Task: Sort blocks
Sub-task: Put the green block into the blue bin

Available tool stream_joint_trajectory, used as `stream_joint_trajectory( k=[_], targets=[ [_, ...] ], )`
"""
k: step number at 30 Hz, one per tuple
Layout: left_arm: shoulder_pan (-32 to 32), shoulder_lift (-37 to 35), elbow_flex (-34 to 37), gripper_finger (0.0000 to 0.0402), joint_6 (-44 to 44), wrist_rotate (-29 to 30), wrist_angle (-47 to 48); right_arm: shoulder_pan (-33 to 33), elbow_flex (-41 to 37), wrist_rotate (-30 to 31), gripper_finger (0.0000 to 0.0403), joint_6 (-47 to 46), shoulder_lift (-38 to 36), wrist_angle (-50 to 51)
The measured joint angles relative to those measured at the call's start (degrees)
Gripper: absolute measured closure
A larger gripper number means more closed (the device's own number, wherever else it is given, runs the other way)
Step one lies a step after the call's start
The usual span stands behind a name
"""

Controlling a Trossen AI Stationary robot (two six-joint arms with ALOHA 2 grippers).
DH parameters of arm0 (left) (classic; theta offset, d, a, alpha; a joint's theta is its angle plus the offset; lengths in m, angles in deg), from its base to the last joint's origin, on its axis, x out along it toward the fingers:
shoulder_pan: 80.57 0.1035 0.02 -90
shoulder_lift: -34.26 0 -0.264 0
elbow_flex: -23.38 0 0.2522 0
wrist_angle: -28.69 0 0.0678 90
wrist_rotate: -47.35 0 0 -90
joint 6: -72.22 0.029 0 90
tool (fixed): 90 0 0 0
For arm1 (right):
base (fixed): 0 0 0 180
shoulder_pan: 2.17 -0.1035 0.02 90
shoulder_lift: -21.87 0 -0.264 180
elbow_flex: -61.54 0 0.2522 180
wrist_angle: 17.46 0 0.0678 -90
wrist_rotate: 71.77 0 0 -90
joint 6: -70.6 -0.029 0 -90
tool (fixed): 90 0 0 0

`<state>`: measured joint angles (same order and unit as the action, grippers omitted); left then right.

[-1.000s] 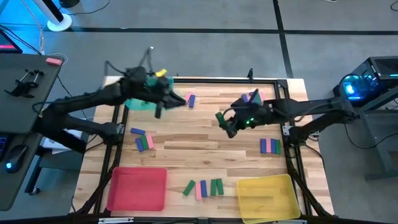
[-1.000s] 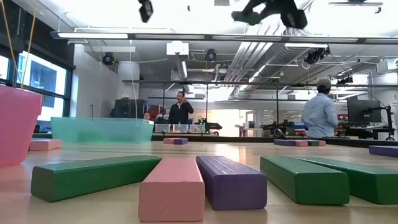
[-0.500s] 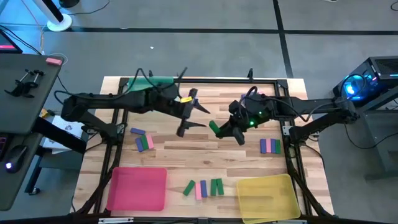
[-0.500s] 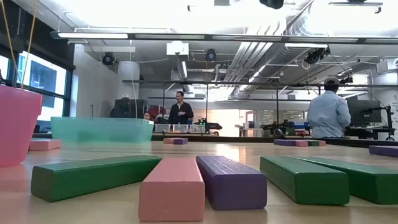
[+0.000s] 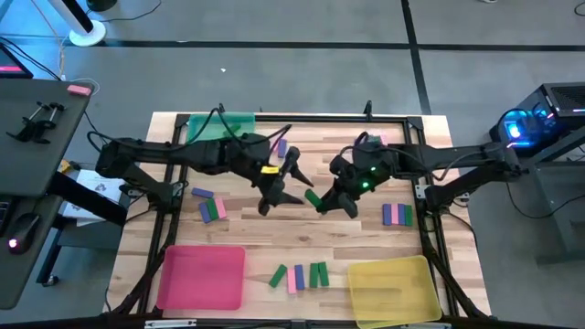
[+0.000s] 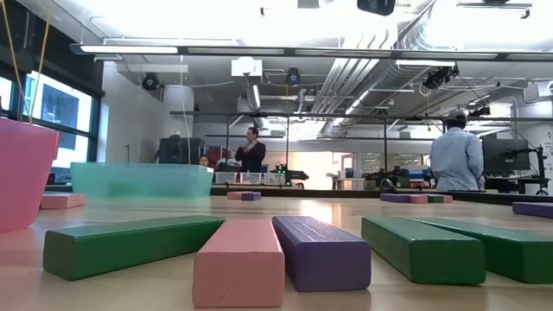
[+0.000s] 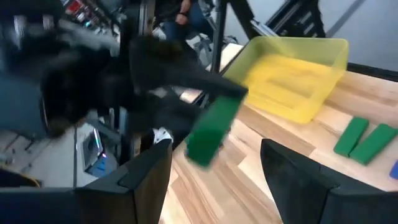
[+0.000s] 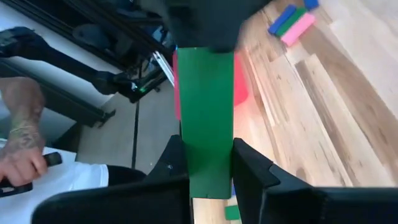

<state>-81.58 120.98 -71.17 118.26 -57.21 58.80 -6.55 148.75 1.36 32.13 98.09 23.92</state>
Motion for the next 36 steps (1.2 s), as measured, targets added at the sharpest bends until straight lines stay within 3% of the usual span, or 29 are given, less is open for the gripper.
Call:
stream_joint_trajectory(
  k=[13,26,36],
  targets=[
    [-1.99,0.0,0.3,0.0167,11.13,-0.04,0.52,0.0,-0.02,-4.37,0.0364,-3.1,3.02,-3.48],
    [-2.96,1.81,0.39,0.0167,8.47,-0.19,2.84,0.26,-0.02,-6.71,0.0364,-2.76,3.62,-4.57],
    [-5.49,2.05,0.39,0.018,12.11,-0.28,1.44,0.26,-0.02,-10.49,0.0364,-2.03,4.95,-5.32]
  ],
)
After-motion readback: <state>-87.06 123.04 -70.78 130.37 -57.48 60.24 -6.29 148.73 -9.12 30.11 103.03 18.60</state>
